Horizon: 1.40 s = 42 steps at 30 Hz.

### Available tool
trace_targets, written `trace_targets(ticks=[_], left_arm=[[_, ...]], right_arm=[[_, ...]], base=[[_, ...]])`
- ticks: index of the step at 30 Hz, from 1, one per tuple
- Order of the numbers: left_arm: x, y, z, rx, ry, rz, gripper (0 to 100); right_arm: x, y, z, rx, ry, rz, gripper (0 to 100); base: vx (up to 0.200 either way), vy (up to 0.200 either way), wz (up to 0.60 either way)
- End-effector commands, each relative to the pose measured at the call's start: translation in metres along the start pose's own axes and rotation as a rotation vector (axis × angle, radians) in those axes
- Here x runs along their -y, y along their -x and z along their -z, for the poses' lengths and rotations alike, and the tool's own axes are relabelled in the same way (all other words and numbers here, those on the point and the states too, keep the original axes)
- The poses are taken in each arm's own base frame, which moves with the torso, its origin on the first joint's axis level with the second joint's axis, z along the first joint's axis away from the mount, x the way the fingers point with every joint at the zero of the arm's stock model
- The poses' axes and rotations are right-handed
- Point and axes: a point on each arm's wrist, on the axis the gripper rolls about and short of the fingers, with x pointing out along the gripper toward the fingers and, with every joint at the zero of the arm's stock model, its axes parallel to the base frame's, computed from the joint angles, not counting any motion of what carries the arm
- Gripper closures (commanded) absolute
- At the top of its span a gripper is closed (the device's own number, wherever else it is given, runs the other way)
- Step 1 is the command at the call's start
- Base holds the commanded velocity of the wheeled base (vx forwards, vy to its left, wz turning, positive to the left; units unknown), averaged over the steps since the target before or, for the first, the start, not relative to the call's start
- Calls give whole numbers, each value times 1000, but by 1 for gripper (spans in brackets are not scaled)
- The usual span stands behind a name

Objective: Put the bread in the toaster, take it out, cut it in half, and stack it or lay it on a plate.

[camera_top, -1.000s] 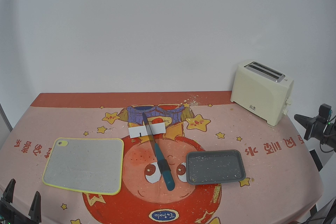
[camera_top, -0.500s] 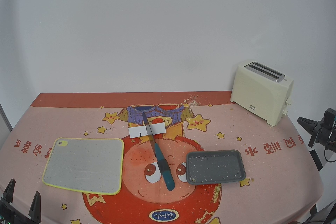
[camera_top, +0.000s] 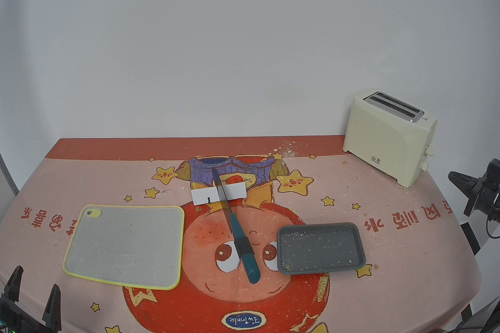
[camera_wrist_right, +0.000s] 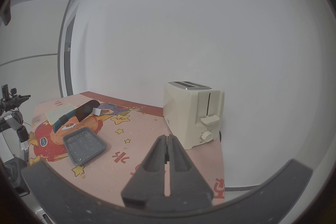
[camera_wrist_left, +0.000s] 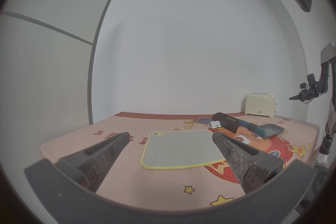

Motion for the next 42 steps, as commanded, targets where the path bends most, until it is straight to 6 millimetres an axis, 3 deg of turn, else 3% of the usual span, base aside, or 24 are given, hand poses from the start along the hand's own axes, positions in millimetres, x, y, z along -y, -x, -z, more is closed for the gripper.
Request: trace_targets(ticks=[1, 30, 37, 42], left_arm=[[0, 0, 5, 0, 1, -1, 0], [0, 0, 5, 0, 1, -1, 0], [0, 0, 5, -2, 1, 0, 0], [0, 0, 5, 0, 1, -1, 0]], right_arm=[[-1, 0, 2, -6, -3, -3, 100], [-6, -1, 2, -7, 8, -22, 100], [-18, -5, 8, -29, 52, -82, 100], [-54, -13, 23, -85, 86, -270, 100]], base=[[0, 0, 0], [0, 0, 0], [0, 0, 0], [0, 0, 0]])
